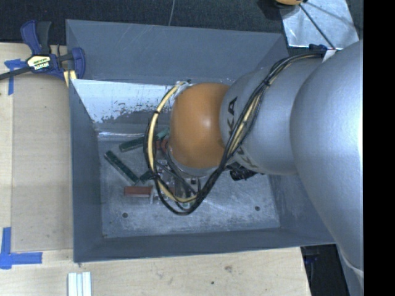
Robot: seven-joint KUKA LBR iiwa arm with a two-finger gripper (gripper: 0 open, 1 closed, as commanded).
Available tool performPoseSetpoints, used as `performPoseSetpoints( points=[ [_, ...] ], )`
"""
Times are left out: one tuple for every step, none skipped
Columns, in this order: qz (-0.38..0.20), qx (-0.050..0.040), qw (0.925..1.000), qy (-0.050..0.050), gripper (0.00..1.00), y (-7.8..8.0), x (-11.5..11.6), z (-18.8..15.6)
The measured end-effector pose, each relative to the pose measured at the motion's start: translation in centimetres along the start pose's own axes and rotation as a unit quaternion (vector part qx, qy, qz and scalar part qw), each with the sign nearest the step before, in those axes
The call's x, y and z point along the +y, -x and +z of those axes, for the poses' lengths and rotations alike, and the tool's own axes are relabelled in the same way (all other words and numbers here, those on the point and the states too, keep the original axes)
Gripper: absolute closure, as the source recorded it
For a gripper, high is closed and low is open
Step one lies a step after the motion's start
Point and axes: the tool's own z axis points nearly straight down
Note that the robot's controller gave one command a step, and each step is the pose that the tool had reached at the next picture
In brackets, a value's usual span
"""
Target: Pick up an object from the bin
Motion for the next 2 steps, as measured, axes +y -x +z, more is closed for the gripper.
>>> performPoseSetpoints(
  points=[
    [-0.01, 0.0039, 0.9999, -0.002, 1.0, 2.1, -0.3, -4.3],
    [-0.001, 0.0015, 1.0, -0.001, 1.0, 0.0, 0.4, -14.2]
  ],
)
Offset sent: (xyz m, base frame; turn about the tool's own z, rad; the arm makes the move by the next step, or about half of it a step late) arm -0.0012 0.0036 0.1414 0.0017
